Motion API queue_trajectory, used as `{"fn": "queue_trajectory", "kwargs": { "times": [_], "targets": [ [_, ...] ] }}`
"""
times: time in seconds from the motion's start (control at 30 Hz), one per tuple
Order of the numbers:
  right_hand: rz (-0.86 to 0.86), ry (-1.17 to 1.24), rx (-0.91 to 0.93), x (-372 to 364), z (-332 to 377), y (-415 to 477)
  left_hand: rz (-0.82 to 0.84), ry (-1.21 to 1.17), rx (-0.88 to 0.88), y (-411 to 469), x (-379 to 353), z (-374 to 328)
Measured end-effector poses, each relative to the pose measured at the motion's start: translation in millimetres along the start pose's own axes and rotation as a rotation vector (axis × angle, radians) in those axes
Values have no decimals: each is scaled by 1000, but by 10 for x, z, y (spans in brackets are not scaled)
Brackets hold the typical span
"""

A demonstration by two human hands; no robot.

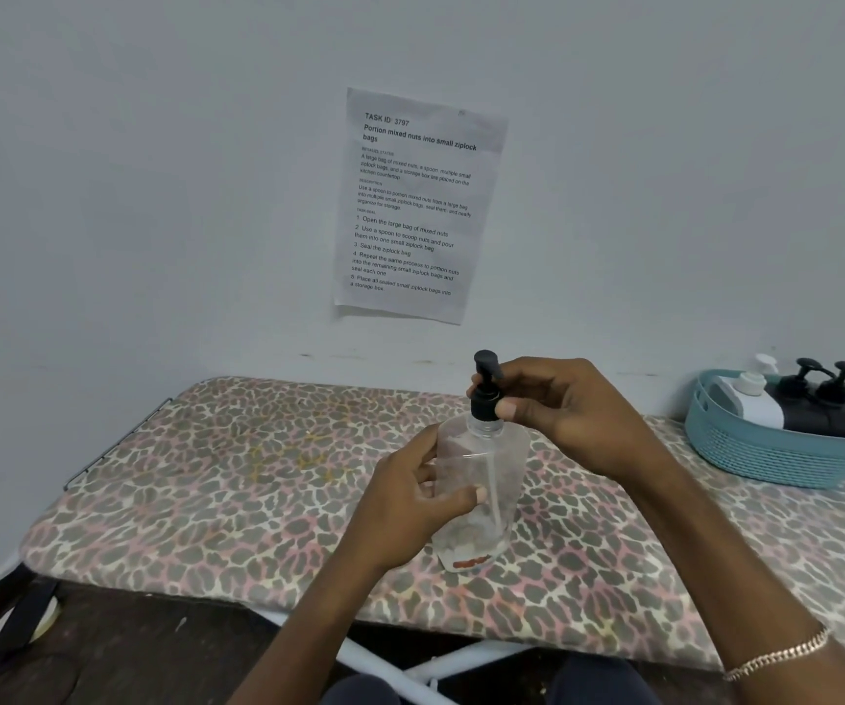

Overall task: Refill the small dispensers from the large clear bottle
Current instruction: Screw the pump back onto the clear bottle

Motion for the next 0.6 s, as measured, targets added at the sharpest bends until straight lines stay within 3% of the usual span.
{"fn": "queue_trajectory", "kwargs": {
  "times": [0.3, 0.4, 0.53, 0.6],
  "targets": [
    [-346, -124, -33, -359, -26, -32, -17, 1, 5, -23, -19, 6],
    [-243, -86, -102, -274, 11, -39, -19, -2, -2, -21, -22, -6],
    [-8, 103, -17, -84, 58, -77, -1, -45, 0, -15, -41, -27],
    [-14, 103, -20, -97, 71, -62, -2, -46, -5, -11, -37, -27]
  ]
}}
Point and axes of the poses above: each hand's wrist, its own y-axis towards the middle knuckle, its own x-axis out of the back of the hand, z = x × y, the point moved 1 cm from there along y, towards the middle knuckle, and after that the axes turned 14 degrees about z, right-handed, at the moved point
